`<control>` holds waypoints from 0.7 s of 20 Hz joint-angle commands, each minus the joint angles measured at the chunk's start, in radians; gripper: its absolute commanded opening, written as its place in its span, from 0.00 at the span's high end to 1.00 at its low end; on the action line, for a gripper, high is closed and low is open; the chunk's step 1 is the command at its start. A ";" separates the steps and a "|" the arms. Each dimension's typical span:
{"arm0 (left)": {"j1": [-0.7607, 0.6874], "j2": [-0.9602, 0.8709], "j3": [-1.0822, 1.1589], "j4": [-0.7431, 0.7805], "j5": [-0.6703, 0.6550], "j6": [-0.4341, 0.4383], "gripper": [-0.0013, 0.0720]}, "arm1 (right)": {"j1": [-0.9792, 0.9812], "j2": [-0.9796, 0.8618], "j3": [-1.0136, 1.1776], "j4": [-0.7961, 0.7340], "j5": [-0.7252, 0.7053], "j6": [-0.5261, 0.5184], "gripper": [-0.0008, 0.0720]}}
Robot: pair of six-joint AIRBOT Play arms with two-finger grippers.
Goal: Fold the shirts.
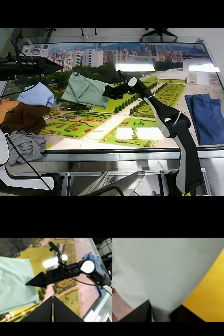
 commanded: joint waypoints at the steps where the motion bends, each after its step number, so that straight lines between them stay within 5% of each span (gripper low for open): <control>1: 0.000 0.000 0.000 0.001 -0.004 -0.001 0.96 | 0.024 -0.001 0.013 0.175 -0.081 -0.077 0.91; 4: 0.001 0.000 0.000 0.002 -0.037 -0.001 0.96 | -0.001 0.074 0.060 0.105 -0.045 -0.075 0.96; 8: 0.001 0.000 0.000 0.002 -0.053 -0.002 0.96 | -0.117 0.332 0.068 -0.290 0.023 0.113 0.96; 14: 0.001 0.001 0.000 0.002 -0.083 -0.059 0.96 | -0.449 0.722 0.068 -0.679 0.410 0.217 0.96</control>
